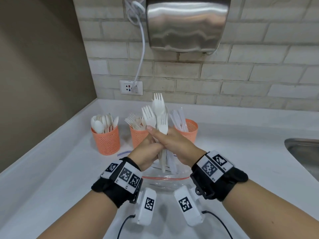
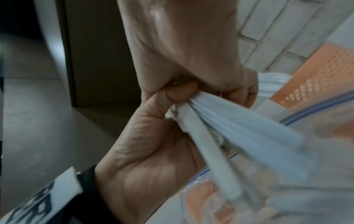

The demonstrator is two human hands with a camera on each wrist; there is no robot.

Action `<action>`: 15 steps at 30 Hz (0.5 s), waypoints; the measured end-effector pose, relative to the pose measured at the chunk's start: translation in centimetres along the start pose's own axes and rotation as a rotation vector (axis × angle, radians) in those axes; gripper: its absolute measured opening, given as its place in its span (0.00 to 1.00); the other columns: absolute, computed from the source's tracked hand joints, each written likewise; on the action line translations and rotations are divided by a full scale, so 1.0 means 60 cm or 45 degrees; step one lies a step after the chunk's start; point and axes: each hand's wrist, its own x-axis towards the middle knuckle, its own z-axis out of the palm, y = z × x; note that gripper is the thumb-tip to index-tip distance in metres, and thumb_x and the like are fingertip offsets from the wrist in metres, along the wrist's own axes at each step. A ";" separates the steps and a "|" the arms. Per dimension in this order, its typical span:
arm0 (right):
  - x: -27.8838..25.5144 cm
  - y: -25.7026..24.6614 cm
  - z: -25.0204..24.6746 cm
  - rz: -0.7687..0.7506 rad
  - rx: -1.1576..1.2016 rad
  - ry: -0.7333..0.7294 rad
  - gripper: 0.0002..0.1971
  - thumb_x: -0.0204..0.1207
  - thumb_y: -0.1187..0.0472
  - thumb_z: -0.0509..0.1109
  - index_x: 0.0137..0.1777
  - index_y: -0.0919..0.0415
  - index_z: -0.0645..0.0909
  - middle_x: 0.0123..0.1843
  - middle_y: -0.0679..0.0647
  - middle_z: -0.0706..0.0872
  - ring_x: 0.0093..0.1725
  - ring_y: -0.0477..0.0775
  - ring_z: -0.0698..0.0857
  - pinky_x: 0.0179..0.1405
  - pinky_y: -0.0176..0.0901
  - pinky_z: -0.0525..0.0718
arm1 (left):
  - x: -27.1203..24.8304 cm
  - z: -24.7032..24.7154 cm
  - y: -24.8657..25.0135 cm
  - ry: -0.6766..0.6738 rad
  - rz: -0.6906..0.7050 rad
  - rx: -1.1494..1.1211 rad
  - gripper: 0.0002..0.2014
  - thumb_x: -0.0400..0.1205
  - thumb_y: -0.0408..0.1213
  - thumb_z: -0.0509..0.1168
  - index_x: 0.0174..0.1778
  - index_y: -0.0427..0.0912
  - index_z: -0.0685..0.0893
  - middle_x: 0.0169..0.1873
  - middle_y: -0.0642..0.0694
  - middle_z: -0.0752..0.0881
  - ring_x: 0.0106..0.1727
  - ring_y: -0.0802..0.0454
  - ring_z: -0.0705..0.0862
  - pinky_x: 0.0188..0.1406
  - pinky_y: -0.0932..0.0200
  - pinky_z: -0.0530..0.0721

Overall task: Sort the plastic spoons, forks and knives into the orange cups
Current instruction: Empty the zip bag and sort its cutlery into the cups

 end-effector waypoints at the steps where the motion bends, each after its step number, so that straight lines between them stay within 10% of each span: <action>1: 0.002 0.001 -0.002 0.024 -0.085 -0.007 0.16 0.78 0.44 0.65 0.54 0.54 0.84 0.52 0.55 0.90 0.52 0.45 0.88 0.57 0.40 0.86 | 0.001 0.000 -0.002 0.014 -0.029 -0.052 0.13 0.85 0.29 0.56 0.58 0.50 0.78 0.49 0.45 0.87 0.50 0.54 0.89 0.50 0.52 0.89; 4: 0.007 0.001 -0.010 0.095 -0.195 -0.100 0.29 0.76 0.35 0.59 0.64 0.56 0.81 0.58 0.55 0.88 0.58 0.50 0.86 0.64 0.47 0.82 | 0.008 -0.012 -0.004 0.025 -0.095 -0.238 0.10 0.84 0.38 0.60 0.56 0.43 0.84 0.49 0.39 0.90 0.52 0.47 0.89 0.57 0.45 0.86; 8: 0.003 -0.005 -0.029 0.127 -0.137 0.011 0.18 0.82 0.48 0.59 0.66 0.57 0.75 0.63 0.57 0.82 0.63 0.53 0.82 0.67 0.47 0.78 | 0.019 -0.035 -0.003 0.048 -0.201 -0.607 0.10 0.81 0.31 0.59 0.47 0.35 0.85 0.26 0.44 0.84 0.29 0.53 0.83 0.36 0.59 0.86; 11: -0.009 -0.007 -0.035 0.023 -0.201 0.110 0.08 0.79 0.56 0.66 0.58 0.52 0.77 0.52 0.51 0.79 0.50 0.44 0.82 0.48 0.32 0.81 | 0.025 -0.040 -0.004 0.074 -0.194 -0.612 0.13 0.81 0.27 0.59 0.39 0.38 0.88 0.27 0.45 0.86 0.29 0.53 0.85 0.37 0.56 0.85; 15: -0.014 0.004 -0.034 0.017 -0.472 -0.110 0.27 0.72 0.62 0.74 0.69 0.55 0.68 0.45 0.43 0.75 0.40 0.39 0.77 0.31 0.25 0.78 | 0.029 -0.033 -0.004 0.094 -0.157 -0.614 0.08 0.81 0.27 0.59 0.46 0.35 0.85 0.32 0.42 0.87 0.31 0.52 0.89 0.32 0.56 0.89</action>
